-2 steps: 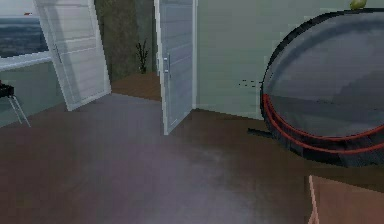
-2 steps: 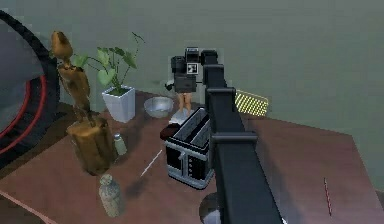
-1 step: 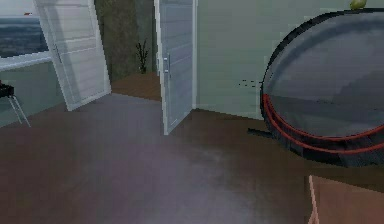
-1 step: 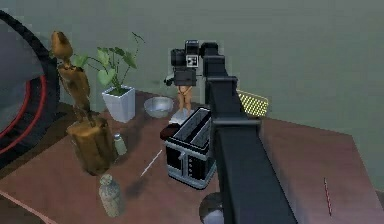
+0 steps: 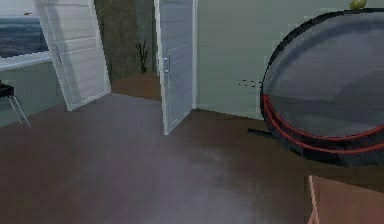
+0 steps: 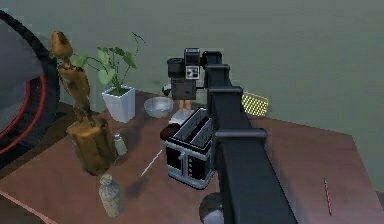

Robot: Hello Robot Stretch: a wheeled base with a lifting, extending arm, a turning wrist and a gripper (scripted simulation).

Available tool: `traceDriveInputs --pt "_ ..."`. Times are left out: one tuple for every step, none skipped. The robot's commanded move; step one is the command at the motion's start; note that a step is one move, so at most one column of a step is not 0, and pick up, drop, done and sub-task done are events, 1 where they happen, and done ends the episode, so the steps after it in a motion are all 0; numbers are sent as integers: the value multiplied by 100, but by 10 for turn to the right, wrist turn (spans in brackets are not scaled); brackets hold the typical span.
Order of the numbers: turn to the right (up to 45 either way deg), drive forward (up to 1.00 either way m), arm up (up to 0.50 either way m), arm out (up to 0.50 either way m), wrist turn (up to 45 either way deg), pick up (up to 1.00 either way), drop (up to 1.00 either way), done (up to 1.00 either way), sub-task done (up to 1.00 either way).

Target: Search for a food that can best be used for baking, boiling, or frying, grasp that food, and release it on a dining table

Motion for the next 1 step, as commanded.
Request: traceDriveInputs --pt "0 0 0 0 0 0 0 100 0"
